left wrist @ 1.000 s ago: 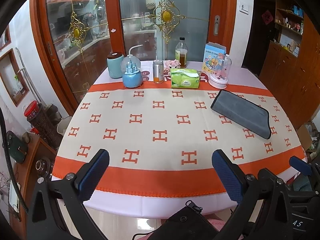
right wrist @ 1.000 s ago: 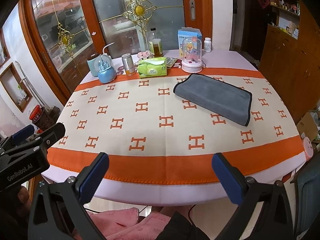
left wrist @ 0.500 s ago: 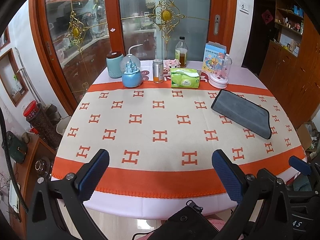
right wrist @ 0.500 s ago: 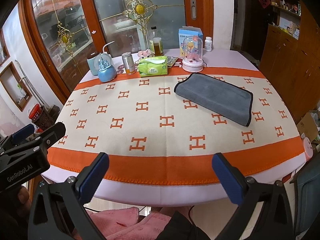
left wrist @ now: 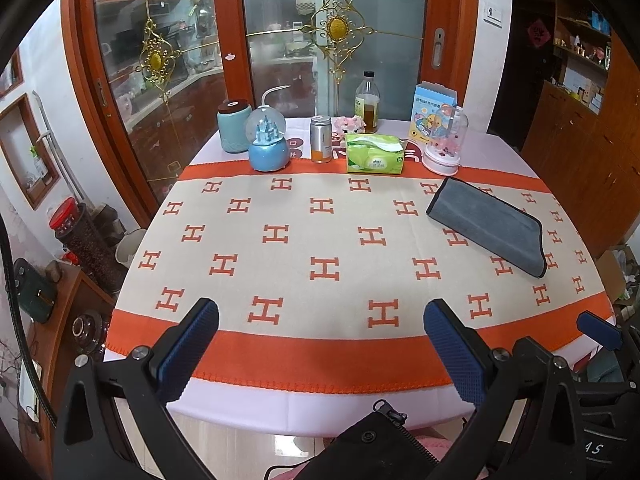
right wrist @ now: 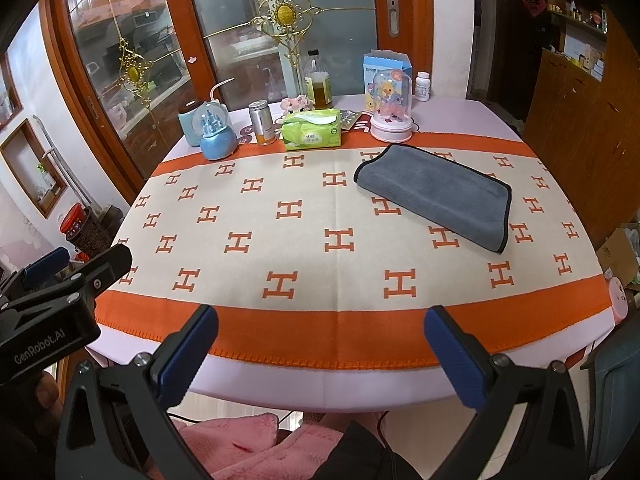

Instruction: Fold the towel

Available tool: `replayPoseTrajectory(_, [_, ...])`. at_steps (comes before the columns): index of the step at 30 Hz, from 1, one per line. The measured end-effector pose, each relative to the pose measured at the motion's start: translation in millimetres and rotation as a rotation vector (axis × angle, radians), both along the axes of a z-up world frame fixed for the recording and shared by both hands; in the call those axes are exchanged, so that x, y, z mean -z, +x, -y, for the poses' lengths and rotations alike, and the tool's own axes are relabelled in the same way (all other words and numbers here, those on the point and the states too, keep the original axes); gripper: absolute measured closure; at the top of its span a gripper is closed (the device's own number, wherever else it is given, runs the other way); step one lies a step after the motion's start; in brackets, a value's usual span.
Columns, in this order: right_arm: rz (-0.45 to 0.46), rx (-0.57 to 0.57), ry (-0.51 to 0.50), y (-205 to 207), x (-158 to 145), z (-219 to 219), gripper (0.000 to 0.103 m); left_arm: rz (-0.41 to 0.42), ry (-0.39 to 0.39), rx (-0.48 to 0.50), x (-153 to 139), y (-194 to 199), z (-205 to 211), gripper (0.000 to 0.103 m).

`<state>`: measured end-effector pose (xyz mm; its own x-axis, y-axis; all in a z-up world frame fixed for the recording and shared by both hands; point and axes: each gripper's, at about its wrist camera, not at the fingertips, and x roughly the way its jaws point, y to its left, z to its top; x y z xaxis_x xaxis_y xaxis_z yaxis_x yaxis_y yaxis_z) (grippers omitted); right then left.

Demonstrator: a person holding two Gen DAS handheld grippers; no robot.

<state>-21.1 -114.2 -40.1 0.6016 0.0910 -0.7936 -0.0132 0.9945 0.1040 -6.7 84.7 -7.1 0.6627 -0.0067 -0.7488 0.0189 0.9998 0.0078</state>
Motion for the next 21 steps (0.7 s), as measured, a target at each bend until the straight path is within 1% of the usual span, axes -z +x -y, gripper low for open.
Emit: replayPoseTrajectory(21, [-0.001, 0.001, 0.000, -0.1, -0.4, 0.4, 0.000, 0.001, 0.000, 0.004, -0.6, -1.1, -0.3, 0.001])
